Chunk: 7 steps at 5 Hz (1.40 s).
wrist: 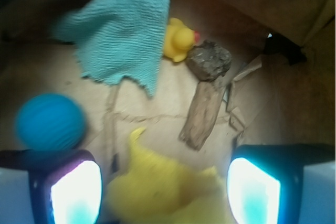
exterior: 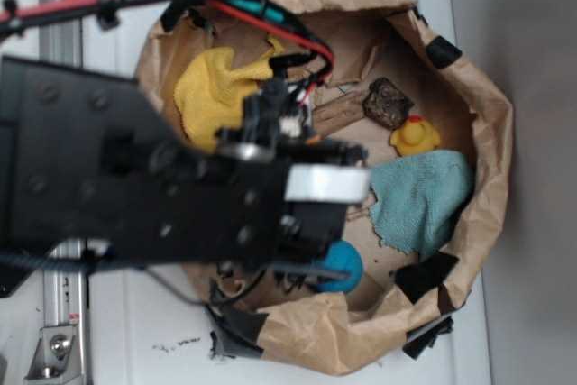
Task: Grab the blue cloth.
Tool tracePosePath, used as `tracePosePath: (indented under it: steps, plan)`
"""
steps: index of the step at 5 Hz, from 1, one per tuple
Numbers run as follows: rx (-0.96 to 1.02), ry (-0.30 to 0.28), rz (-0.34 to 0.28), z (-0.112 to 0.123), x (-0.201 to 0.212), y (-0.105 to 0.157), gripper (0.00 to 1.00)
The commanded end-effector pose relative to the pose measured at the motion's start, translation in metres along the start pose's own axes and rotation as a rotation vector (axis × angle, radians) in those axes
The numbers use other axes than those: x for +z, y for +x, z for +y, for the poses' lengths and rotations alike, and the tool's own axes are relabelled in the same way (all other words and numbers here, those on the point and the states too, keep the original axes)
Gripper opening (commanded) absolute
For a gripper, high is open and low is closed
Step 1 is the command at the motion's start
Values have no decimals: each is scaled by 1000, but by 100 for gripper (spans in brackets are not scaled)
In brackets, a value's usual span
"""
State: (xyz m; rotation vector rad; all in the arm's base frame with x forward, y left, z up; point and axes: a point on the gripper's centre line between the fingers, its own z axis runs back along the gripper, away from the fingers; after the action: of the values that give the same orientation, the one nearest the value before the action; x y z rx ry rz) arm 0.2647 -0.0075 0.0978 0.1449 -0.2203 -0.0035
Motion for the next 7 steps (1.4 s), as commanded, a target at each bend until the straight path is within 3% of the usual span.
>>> tracePosePath:
  steps: [1, 2, 3, 4, 5, 6, 7]
  plan:
    - [-91, -92, -72, 3, -14, 49, 100]
    - [-186, -108, -80, -23, -25, 53, 100]
    - [-286, -107, -127, -43, -35, 54, 100]
    - [-332, -104, -145, -50, -50, 62, 100]
    - [-353, -65, -161, -55, -63, 69, 100]
    - [-303, -42, -150, -46, -73, 69, 0]
    - [-247, -59, -154, -31, -68, 68, 0]
